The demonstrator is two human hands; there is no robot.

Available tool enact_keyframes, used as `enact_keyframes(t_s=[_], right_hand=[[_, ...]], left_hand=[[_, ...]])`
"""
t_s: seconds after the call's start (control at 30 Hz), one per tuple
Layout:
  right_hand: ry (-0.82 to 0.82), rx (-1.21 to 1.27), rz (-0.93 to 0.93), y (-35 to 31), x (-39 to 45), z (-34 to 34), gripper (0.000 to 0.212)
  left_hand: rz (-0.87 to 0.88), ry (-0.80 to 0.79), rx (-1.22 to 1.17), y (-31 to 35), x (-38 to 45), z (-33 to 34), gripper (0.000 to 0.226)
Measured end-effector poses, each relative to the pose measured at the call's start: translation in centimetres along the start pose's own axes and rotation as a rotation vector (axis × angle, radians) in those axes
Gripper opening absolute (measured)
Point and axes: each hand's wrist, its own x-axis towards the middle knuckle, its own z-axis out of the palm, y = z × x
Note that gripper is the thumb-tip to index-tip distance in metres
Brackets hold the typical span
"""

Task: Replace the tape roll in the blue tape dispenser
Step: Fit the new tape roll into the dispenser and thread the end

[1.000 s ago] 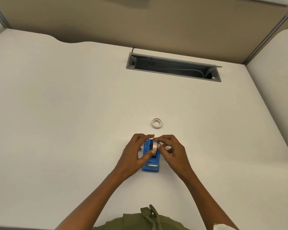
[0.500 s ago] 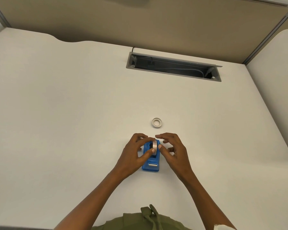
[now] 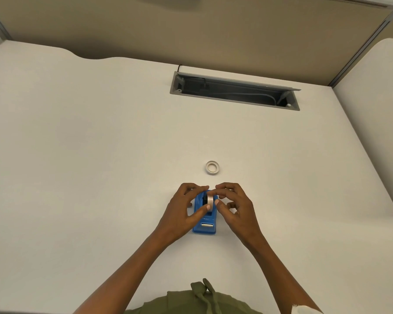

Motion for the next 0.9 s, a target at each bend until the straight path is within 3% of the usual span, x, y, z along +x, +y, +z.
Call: enact_keyframes(t_s=[0.13,0.33,0.6,0.9], right_hand=[[0.006,-0.022,0.024,0.32,0.07,0.18,0.023],[-0.014,-0.025,0.043,0.70,0.27,0.29,0.024],[0.004,0.009,0.020,0.45,0.22,0.11,0.029],[0.011,0.060,-0.035,0.08,-0.12,0.00,0.019]], left_hand=[[-0.006,-0.002,0.015,-0.15,0.11,0.02,0.045],[0.031,0.016,-0.008,-0.08,0.15,-0.07,0.033],[0.017,0.014,-0.006,0.12,0.20,-0.16,0.033],[-0.005,0.011,-0.009,0.28,0.17,-0.14,0.031]])
